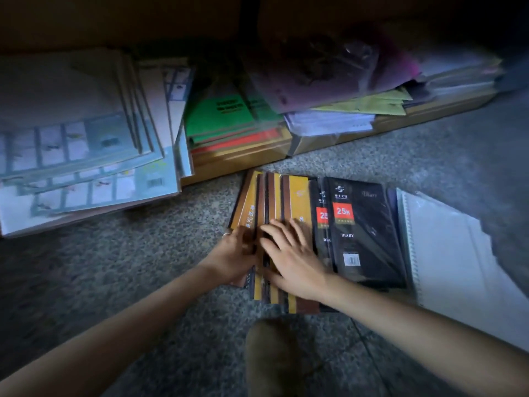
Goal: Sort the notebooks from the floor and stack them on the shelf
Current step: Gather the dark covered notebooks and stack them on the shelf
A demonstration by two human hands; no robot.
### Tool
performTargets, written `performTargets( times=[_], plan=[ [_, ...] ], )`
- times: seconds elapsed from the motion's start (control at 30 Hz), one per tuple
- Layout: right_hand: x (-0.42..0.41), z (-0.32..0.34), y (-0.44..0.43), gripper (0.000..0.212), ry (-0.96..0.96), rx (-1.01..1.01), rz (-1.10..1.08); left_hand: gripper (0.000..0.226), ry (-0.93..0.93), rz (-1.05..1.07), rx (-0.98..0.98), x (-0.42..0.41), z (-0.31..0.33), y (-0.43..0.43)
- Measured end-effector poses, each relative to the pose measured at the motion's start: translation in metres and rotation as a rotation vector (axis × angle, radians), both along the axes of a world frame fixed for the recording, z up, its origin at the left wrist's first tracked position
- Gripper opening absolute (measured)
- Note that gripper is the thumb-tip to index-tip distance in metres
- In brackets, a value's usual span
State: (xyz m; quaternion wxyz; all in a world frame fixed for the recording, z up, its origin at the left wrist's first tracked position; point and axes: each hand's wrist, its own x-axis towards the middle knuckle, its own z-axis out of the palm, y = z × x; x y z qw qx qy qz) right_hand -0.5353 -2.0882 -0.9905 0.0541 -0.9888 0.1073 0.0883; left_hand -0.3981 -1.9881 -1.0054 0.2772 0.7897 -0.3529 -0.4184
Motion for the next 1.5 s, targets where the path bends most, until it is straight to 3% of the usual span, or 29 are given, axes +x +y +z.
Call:
performTargets(
  times=[0.13, 0.33, 0.5, 0.57, 0.63, 0.7, 0.77, 0.83, 1.07, 1.2, 1.3, 1.37, 1.5],
  plan=[
    [0.012, 0.000, 0.004, 0.069, -0.020, 0.052, -0.281, 0.075, -0.064, 0.027, 0.071, -0.003, -0.002, -0.006],
    [0.009, 0.010, -0.004, 0.055, -0.002, 0.078, -0.332, 0.086, -0.004, 0.182, 0.132, 0.013, -0.011, -0.019],
    [-0.004, 0.016, 0.009, 0.062, 0.048, 0.072, -0.293, 0.092, 0.042, 0.217, 0.114, 0.034, -0.016, -0.027],
    [-0.008, 0.018, 0.015, 0.069, 0.081, 0.067, -0.278, 0.086, 0.037, 0.195, 0.151, 0.041, -0.018, -0.031],
    [-0.011, 0.019, 0.021, 0.077, 0.136, 0.074, -0.274, 0.061, 0.118, 0.250, 0.141, 0.051, -0.017, -0.036],
    [-0.010, 0.018, 0.029, 0.083, 0.168, 0.068, -0.247, 0.031, 0.384, 0.398, 0.081, 0.058, -0.009, -0.041],
    [-0.008, 0.015, 0.034, 0.088, 0.208, 0.069, -0.220, 0.023, 0.590, 0.500, 0.108, 0.062, -0.003, -0.047],
    [-0.004, 0.014, 0.033, 0.090, 0.261, 0.090, -0.202, 0.015, 0.674, 0.530, 0.124, 0.061, 0.003, -0.050],
    [0.024, 0.026, 0.044, 0.103, 0.297, 0.044, -0.347, 0.020, 0.815, 0.458, 0.179, 0.057, 0.018, -0.058],
    [0.035, 0.024, 0.069, 0.120, 0.521, -0.140, -0.335, 0.012, 0.756, 0.485, 0.128, 0.049, 0.022, -0.054],
    [0.034, 0.025, 0.086, 0.112, 0.546, -0.245, -0.375, 0.020, 0.774, 0.456, 0.109, 0.051, 0.014, -0.050],
    [0.029, 0.029, 0.094, 0.105, 0.484, -0.273, -0.416, 0.013, 0.795, 0.427, 0.096, 0.055, 0.014, -0.048],
    [0.030, 0.020, 0.104, 0.093, 0.532, -0.401, -0.310, 0.013, 0.754, 0.348, 0.100, 0.061, 0.007, -0.043]
  ],
)
